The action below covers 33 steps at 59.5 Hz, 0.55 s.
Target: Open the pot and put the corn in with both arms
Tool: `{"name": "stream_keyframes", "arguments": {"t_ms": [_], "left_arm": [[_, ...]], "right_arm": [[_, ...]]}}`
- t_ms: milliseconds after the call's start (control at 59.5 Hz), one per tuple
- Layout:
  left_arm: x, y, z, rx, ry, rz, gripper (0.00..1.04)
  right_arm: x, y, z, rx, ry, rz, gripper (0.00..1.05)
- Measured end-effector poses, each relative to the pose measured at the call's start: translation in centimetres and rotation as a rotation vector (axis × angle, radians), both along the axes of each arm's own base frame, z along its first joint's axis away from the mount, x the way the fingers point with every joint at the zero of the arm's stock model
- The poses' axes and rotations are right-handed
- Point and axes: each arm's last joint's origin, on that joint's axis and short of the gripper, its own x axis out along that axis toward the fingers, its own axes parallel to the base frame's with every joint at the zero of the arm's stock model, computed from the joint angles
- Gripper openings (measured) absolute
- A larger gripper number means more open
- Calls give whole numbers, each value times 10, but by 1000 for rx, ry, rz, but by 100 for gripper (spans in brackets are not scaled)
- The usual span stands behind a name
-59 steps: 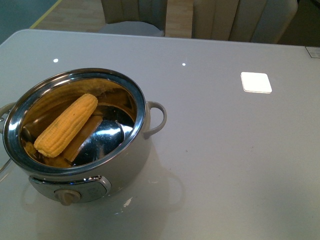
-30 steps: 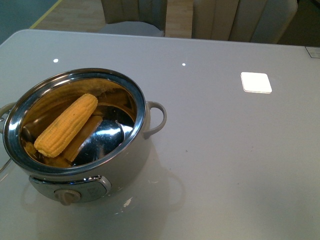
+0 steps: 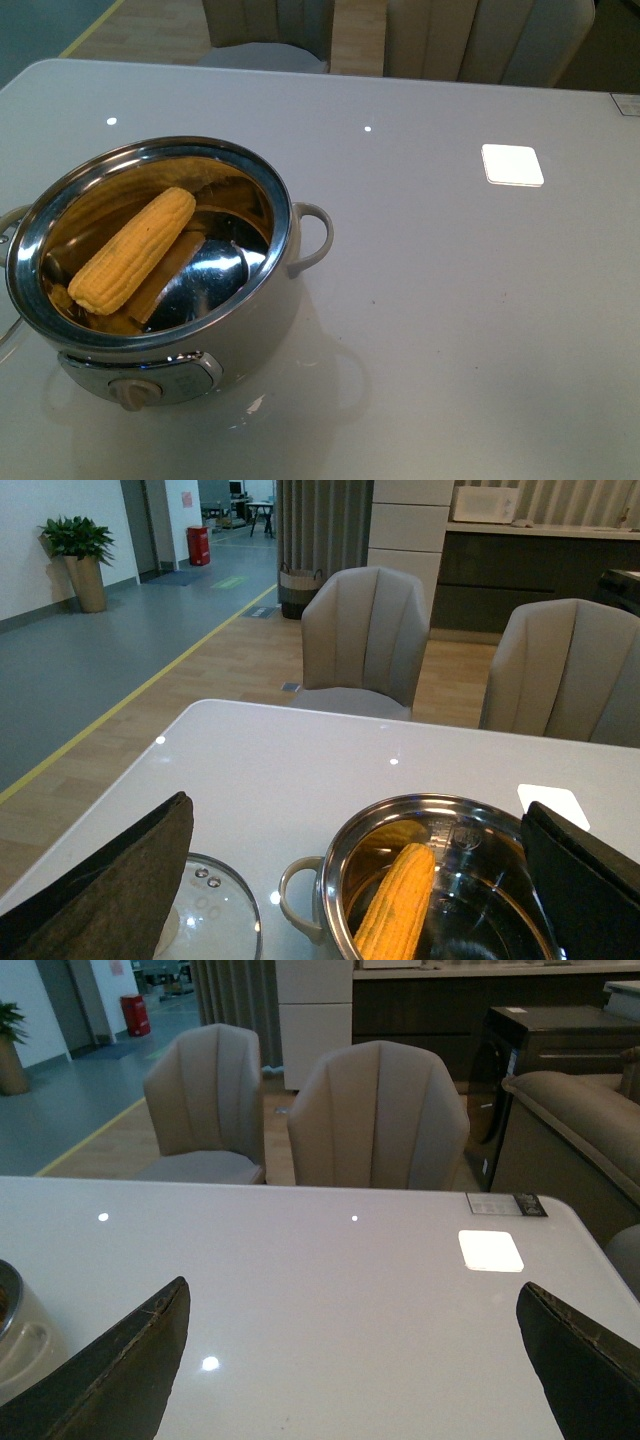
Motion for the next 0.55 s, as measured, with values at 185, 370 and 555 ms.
{"name": "stream_keyframes", "arguments": {"t_ms": [185,370,555], "left_arm": [[0,0,0,0,0,0,98],[0,0,0,0,0,0,98],[0,0,0,0,0,0,98]], "right_arm": [[0,0,0,0,0,0,96],[0,0,0,0,0,0,96],[0,0,0,0,0,0,96]]}}
